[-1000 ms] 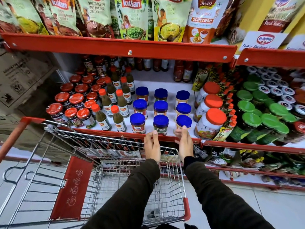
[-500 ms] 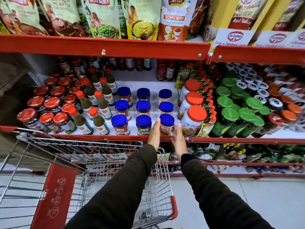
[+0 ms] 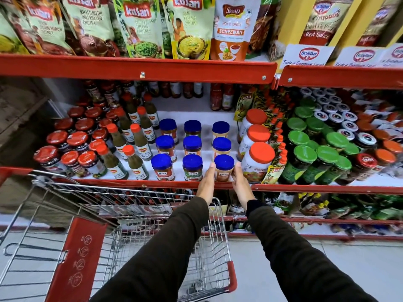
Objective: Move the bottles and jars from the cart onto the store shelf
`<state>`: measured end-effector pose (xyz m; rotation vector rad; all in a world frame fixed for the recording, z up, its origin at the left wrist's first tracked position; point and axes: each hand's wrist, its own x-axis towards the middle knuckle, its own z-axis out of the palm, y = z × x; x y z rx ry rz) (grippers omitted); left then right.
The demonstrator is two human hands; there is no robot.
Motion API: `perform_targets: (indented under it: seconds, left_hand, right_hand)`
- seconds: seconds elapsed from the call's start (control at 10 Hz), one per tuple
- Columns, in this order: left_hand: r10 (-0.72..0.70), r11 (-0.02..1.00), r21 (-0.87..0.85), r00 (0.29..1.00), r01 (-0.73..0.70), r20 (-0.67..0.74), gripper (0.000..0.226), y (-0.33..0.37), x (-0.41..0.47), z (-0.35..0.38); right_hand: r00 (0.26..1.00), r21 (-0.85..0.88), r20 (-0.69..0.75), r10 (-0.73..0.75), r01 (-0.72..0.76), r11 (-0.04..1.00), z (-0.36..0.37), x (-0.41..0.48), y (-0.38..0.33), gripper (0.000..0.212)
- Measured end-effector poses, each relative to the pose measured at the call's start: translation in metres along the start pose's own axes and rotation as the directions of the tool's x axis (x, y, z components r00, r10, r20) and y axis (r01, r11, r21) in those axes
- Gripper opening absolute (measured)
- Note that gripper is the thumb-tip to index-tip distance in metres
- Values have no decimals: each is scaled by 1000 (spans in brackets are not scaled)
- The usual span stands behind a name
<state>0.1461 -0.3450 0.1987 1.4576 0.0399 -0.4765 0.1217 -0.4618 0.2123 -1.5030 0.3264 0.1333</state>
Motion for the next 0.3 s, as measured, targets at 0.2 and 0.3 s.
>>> perform_targets:
  seconds: [0.2, 0.3]
  left_hand:
    - [64, 989, 136, 993, -50, -96, 65, 0, -10, -4]
    - [233, 961, 189, 959, -202, -161, 50, 7, -18, -11]
  right_hand:
    - [998, -118, -62, 1, -9, 993, -7, -10, -1, 77]
    - [982, -48, -180, -51, 43, 998, -26, -28, -8, 57]
